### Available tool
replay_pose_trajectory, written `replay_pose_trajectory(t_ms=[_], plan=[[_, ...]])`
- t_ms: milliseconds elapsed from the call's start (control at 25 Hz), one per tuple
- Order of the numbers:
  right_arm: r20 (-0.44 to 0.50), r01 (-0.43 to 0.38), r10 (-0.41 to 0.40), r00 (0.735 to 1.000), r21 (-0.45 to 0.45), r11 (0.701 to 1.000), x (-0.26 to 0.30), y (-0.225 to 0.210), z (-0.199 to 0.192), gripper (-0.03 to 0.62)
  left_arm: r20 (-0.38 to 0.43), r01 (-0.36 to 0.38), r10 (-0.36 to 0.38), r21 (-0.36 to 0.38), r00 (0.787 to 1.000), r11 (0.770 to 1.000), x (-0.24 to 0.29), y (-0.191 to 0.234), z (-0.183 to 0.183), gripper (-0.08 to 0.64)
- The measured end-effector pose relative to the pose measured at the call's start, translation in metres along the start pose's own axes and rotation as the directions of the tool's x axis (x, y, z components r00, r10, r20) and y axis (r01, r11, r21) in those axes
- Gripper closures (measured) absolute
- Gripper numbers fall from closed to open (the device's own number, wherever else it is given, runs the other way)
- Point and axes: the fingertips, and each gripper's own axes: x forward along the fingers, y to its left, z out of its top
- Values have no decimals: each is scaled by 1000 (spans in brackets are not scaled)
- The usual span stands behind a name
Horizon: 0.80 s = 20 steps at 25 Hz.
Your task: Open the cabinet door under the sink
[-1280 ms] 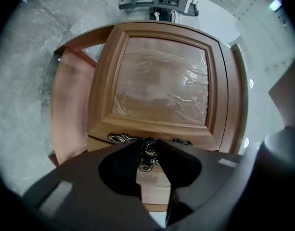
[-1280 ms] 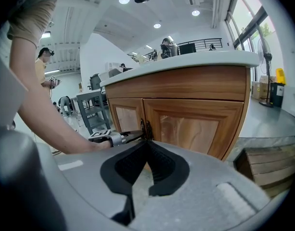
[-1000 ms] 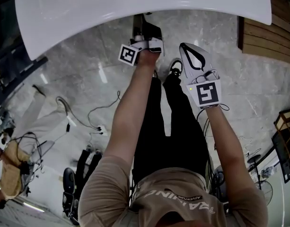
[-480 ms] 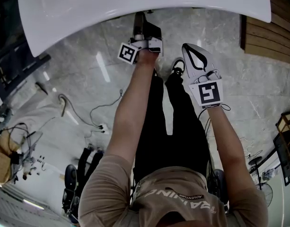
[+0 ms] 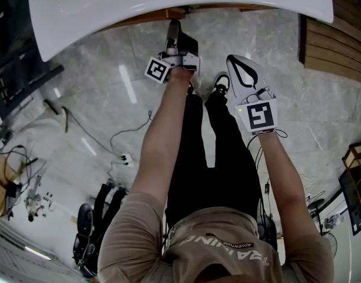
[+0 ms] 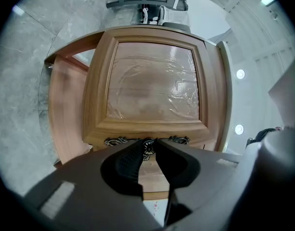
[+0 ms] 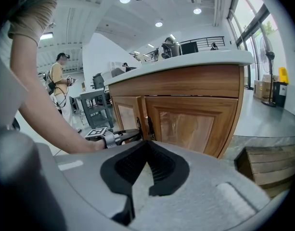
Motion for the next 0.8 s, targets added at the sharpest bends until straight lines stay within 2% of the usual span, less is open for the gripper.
replay_pose_trajectory(t_ms=[320, 600, 800], plan=[[-7, -32, 32, 999, -17, 999, -10, 14, -6, 591, -39, 19, -18, 26, 999, 999, -30, -3, 1, 460], [-29, -58, 57, 998, -29, 998, -11, 33, -13, 591, -110, 12, -10, 21, 994, 1000, -48, -7, 2, 460], [-37, -60, 58, 998, -40, 997, -5, 41, -15, 591, -121, 21, -19, 14, 992, 1000, -58, -7, 3, 462]])
